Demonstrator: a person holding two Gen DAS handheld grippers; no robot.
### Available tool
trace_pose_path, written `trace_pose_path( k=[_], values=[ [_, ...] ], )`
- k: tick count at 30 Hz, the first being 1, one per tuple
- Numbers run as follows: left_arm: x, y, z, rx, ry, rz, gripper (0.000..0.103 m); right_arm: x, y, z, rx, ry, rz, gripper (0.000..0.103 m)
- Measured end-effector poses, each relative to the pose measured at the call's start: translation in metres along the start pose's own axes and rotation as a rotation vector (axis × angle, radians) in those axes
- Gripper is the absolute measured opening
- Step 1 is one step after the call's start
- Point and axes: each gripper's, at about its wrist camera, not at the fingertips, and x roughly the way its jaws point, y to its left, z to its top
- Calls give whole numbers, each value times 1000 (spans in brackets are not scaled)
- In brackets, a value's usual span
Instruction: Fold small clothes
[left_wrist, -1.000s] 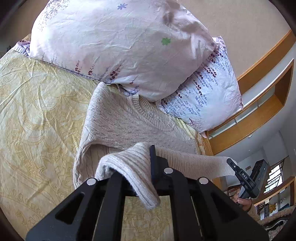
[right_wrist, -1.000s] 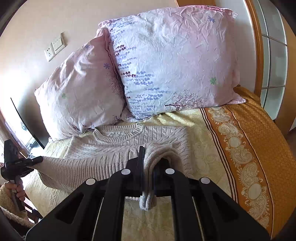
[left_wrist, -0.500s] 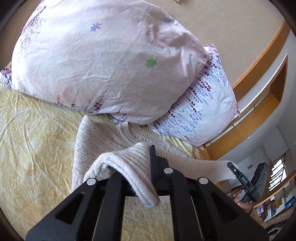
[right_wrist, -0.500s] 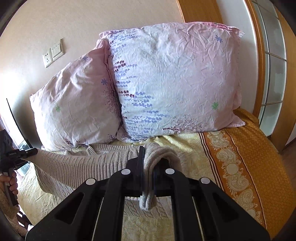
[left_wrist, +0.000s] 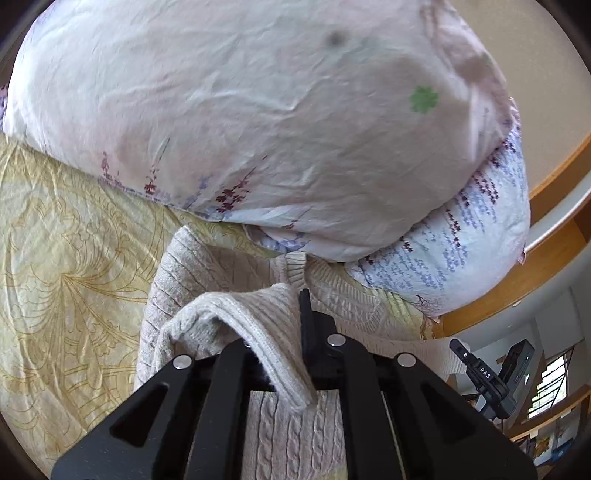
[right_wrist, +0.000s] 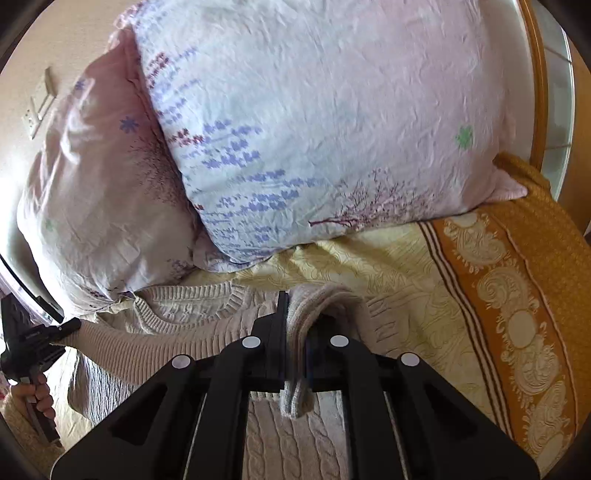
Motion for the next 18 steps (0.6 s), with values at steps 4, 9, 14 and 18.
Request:
trace_pose_path(
  k=[4, 9, 14, 18],
  values=[
    [25, 19, 1, -77, 27, 31, 5, 32, -19, -1, 107, 82, 7, 7],
    [41, 26, 3, -102, 38, 55, 6, 54, -36, 0, 217, 148, 37, 7],
    [53, 29, 4, -128, 57, 65, 20, 63, -43, 0, 278, 182, 72, 26],
    [58, 21, 6, -101, 53, 55, 38, 63, -38, 3, 275, 168, 86, 47]
  ],
)
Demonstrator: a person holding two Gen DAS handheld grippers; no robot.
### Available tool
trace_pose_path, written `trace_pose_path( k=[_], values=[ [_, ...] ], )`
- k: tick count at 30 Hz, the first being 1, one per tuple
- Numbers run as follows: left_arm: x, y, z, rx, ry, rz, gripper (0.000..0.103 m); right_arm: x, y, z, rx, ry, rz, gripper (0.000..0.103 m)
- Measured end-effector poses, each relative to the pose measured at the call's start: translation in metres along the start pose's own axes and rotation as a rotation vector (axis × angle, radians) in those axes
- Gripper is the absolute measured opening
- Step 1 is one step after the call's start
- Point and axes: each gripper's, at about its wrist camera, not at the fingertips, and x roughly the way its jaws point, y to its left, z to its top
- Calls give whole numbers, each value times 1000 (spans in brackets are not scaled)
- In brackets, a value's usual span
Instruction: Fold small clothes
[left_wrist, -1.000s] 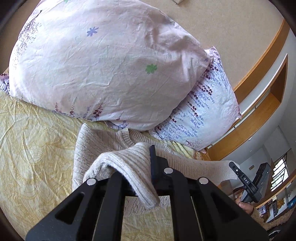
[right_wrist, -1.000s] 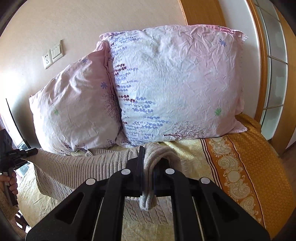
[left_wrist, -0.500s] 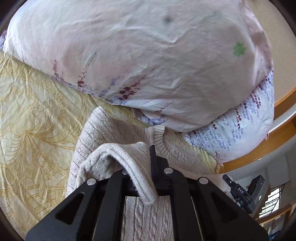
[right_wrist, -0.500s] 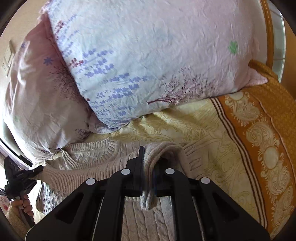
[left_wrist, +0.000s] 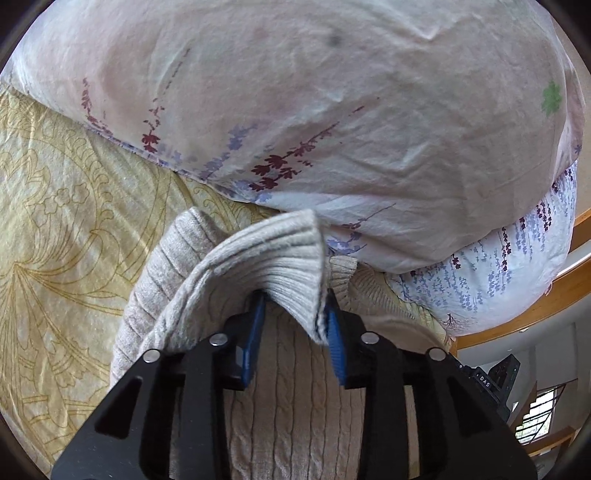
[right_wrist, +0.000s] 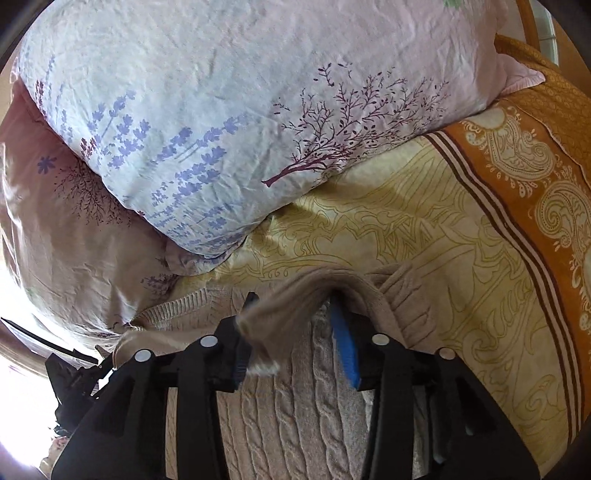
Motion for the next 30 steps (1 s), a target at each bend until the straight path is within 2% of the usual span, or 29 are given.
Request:
trace_pose_path(
  k=[2, 5, 8, 9, 11, 12, 13, 15, 17, 18, 19, 21, 24, 30],
  values=[
    [1, -6, 1, 23, -3, 3, 49, 1, 4, 0, -14, -7, -5, 52],
    [5, -11, 2, 43, -1, 9, 56, 3, 4, -2, -12, -8, -12, 52],
    [6, -15, 3, 52, 0, 9, 58, 5, 1, -5, 2, -12, -16, 52],
    [4, -15, 3, 56, -4, 17, 58, 0, -1, -5, 8, -27, -35, 52],
    [-11, -15, 3, 76, -40, 45, 71, -20, -11, -5, 41, -93, -110, 53],
    [-22, -14, 3, 92, -66, 60, 74, -32, -17, -3, 60, -131, -162, 62],
    [-33, -14, 1, 110, -95, 75, 78, -44, -24, -3, 83, -170, -204, 66],
    [-51, -9, -3, 127, -125, 104, 82, -66, -41, -3, 128, -203, -229, 66],
    [-66, 0, -8, 127, -132, 124, 83, -80, -53, -11, 144, -186, -206, 63],
    [-72, 6, -11, 120, -129, 127, 83, -85, -56, -16, 137, -175, -195, 52],
    [-78, 13, -15, 109, -126, 129, 83, -89, -59, -23, 123, -154, -187, 46],
    [-87, 24, -24, 94, -115, 125, 83, -91, -60, -37, 104, -115, -166, 42],
    [-95, 33, -40, 105, -94, 126, 82, -89, -56, -58, 65, -60, -139, 42],
    [-91, 24, -63, 212, -23, 139, 81, -75, -44, -85, -30, 19, -167, 40]
  ],
)
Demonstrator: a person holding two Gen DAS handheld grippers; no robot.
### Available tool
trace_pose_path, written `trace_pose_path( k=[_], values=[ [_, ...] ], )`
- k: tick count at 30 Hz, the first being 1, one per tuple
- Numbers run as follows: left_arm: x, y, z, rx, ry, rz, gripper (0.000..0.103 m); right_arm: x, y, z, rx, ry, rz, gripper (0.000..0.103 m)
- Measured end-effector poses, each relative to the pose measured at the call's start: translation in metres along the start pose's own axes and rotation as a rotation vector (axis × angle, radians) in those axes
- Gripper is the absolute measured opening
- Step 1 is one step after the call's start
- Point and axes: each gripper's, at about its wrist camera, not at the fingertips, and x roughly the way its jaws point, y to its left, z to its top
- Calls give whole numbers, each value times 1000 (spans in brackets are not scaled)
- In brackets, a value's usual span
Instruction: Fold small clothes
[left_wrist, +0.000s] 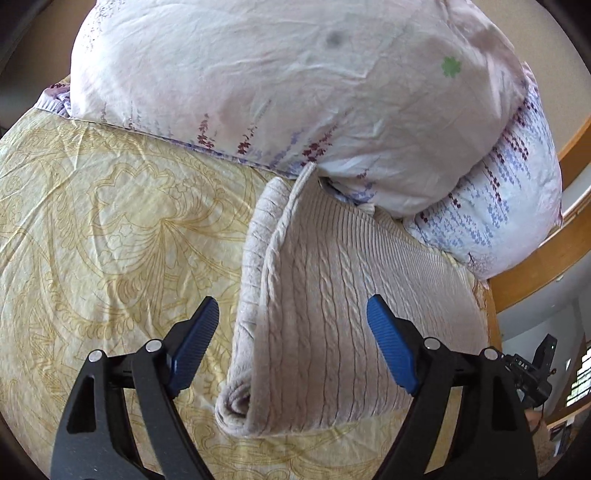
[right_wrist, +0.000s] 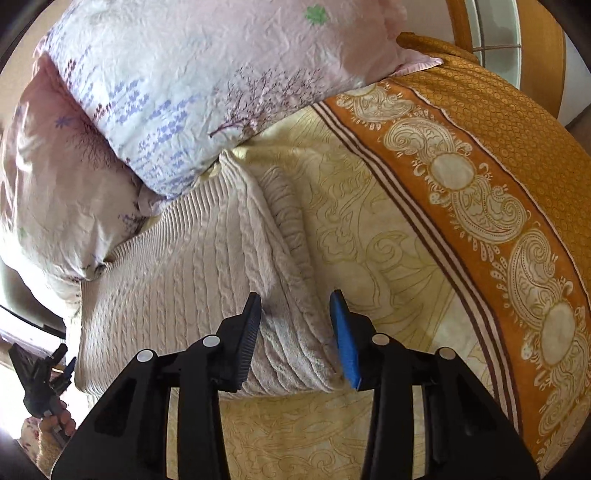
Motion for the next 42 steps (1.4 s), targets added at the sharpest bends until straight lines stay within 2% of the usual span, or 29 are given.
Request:
trace_pose_path(
  k=[2, 4, 10, 13, 18, 21, 23, 24, 27, 32, 35, 37, 38, 42],
  values=[
    [6, -5, -3, 34, 26, 17, 76, 5, 1, -3, -10, 14, 1, 20],
    [14, -6, -6, 45, 56, 23, 68, -2, 7, -5, -37, -11, 3, 14],
    [18, -2, -7, 63, 76, 26, 68, -37, 18, -14, -81, -80, 26, 10],
    [22, 0, -6, 80, 101, 35, 68, -37, 12, -27, -91, -45, -18, 10],
    [29, 4, -6, 102, 138, 42, 65, -13, -6, -45, -56, 32, -108, 10],
    [29, 6, -4, 112, 142, 54, 65, -11, -5, -39, -27, 29, -103, 13],
    [28, 9, -2, 101, 141, 58, 65, -21, 0, -33, -34, -26, -94, 23],
    [28, 11, 0, 85, 136, 53, 66, -26, 5, -29, -48, -60, -96, 32],
    [28, 19, 6, 22, 118, 24, 69, -32, 23, -16, -98, -119, -57, 33],
    [36, 20, 18, -7, 111, 5, 70, -9, 60, 1, -212, -82, -3, 34],
    [45, 22, 25, -11, 117, -5, 70, 11, 70, 3, -240, -46, -20, 34],
    [52, 24, 28, -22, 127, -10, 70, 26, 65, 4, -226, 2, -85, 45],
    [54, 25, 29, -24, 124, -17, 70, 35, 60, 5, -203, 31, -86, 45],
    [62, 28, 37, -40, 123, -44, 70, 33, 61, 6, -205, 23, -69, 51]
  ],
)
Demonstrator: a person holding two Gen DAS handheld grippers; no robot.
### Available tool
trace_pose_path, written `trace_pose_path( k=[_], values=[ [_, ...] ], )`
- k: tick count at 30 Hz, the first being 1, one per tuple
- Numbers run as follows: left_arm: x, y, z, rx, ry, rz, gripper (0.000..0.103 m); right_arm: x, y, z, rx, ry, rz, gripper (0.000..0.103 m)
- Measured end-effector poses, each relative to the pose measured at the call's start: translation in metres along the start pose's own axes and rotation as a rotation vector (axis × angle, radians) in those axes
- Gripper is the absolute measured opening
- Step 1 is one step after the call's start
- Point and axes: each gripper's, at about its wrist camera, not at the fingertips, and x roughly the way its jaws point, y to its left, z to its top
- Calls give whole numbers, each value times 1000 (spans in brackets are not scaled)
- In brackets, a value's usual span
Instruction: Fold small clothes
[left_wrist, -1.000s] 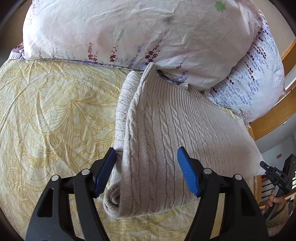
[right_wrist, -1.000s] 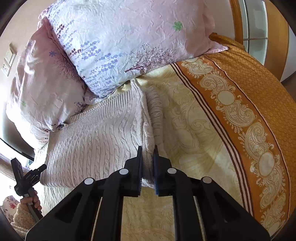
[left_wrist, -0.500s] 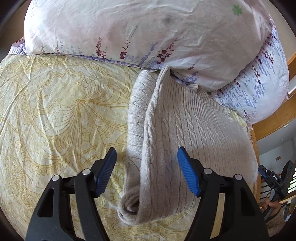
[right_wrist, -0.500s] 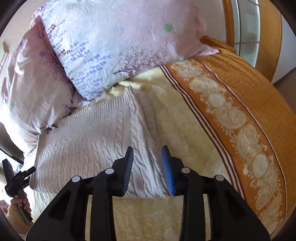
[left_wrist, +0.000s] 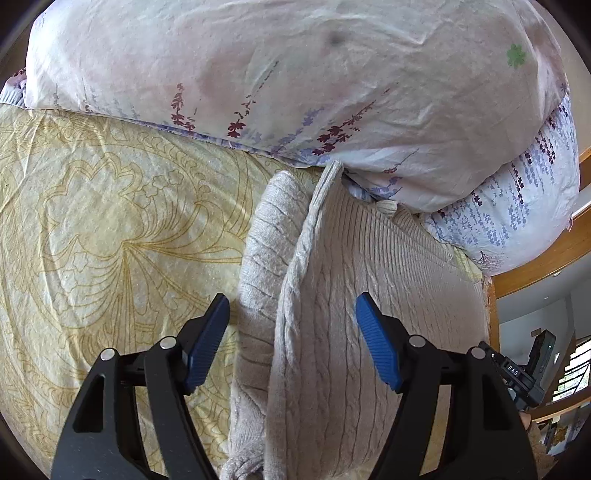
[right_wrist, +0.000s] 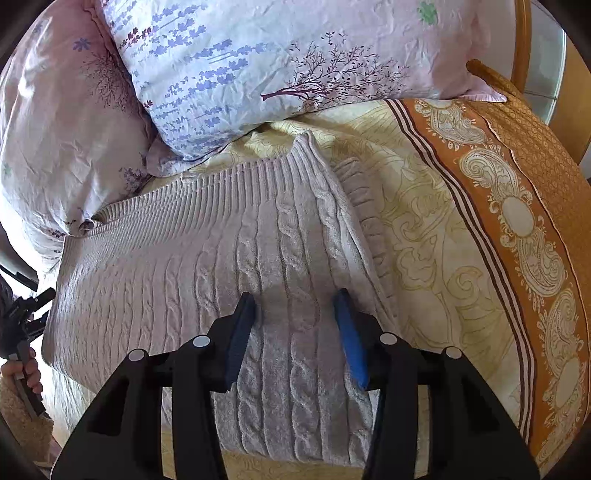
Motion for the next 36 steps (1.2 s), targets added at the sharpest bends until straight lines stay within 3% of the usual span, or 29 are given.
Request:
trace_pose_path(
  k=[2, 6, 9, 13, 19, 24, 29, 36],
  values=[
    [3, 1, 5, -15, -2, -21, 70, 0, 4, -1, -24, -5, -1, 56],
    [6, 2, 10, -49, -6, -57, 70, 3, 17, 0, -79, 3, -12, 75],
    [7, 4, 11, -70, -9, -71, 66, 6, 25, 0, -123, 6, -40, 82],
    [8, 7, 12, -76, -13, -70, 65, 8, 26, -1, -142, 9, -41, 86],
    [19, -4, 11, 18, 0, 15, 68, 12, 32, -2, -190, 12, -61, 90],
    [24, -4, 12, 15, 7, 11, 69, 13, 33, -2, -191, 12, -68, 90],
    [22, 2, 13, -31, 6, -4, 53, 15, 34, -1, -195, 12, -71, 92],
    [21, 5, 13, -28, 17, -1, 50, 15, 34, -2, -195, 11, -71, 92]
  ],
)
